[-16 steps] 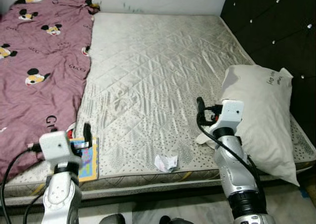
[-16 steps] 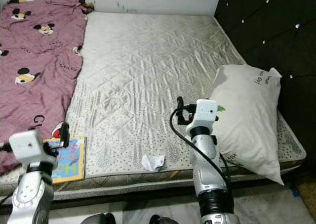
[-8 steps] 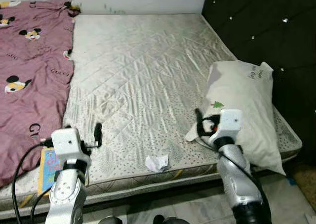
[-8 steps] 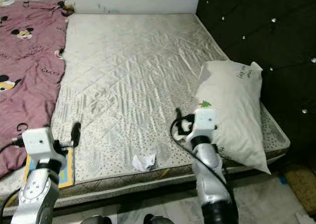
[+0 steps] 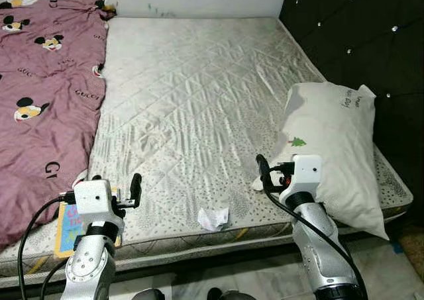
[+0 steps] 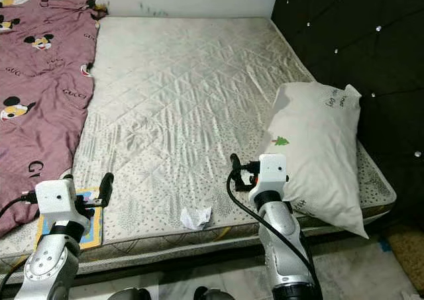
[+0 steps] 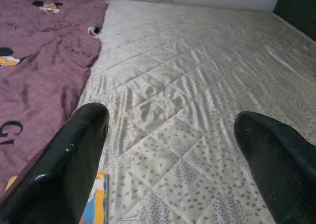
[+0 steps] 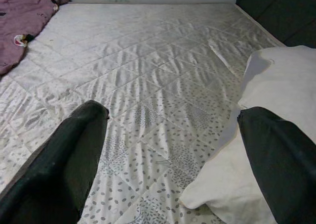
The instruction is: Clean up the room
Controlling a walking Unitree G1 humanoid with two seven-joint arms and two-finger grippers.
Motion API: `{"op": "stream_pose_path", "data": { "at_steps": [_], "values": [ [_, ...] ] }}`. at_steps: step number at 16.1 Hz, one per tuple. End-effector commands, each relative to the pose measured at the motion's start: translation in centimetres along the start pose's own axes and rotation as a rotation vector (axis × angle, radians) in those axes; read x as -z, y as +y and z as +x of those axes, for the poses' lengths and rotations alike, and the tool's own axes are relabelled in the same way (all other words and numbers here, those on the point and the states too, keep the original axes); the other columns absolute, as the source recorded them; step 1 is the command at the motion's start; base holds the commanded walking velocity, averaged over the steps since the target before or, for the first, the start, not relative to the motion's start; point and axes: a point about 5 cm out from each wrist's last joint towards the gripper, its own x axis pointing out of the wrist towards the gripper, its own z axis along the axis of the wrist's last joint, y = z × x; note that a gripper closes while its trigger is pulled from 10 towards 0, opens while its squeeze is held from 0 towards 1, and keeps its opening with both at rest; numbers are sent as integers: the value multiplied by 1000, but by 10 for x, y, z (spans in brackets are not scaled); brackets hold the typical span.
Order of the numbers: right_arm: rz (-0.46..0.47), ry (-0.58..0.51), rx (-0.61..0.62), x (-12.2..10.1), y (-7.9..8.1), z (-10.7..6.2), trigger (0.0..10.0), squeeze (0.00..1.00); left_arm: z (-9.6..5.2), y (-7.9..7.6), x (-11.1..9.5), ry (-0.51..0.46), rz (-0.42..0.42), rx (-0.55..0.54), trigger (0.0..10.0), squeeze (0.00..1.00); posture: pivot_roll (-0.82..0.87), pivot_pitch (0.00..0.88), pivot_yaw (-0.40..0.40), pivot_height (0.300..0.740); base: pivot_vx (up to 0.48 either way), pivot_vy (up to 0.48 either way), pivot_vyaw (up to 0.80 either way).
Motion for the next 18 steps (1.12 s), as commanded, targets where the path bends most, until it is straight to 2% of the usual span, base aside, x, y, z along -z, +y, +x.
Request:
{"op": "stream_pose_path", "data": {
  "at_steps": [1,4,13,18],
  "values": [
    [0,13,-13,1,3,-2,10000,0,-1,-1,-1,5,6,6,10000,0,49,174,-69,740,0,0,0],
    [-2,19,-36,3,8,-1,10000,0,-2,-4,0,7,8,15,10000,0,58,173,-69,728,0,0,0],
    [10,33,-46,4,10,2,10000,0,1,-5,1,11,19,14,10000,0,52,172,-69,719,0,0,0],
    [11,41,-62,5,12,3,10000,0,2,-6,1,9,20,8,10000,0,51,174,-72,654,0,0,0]
  ]
}}
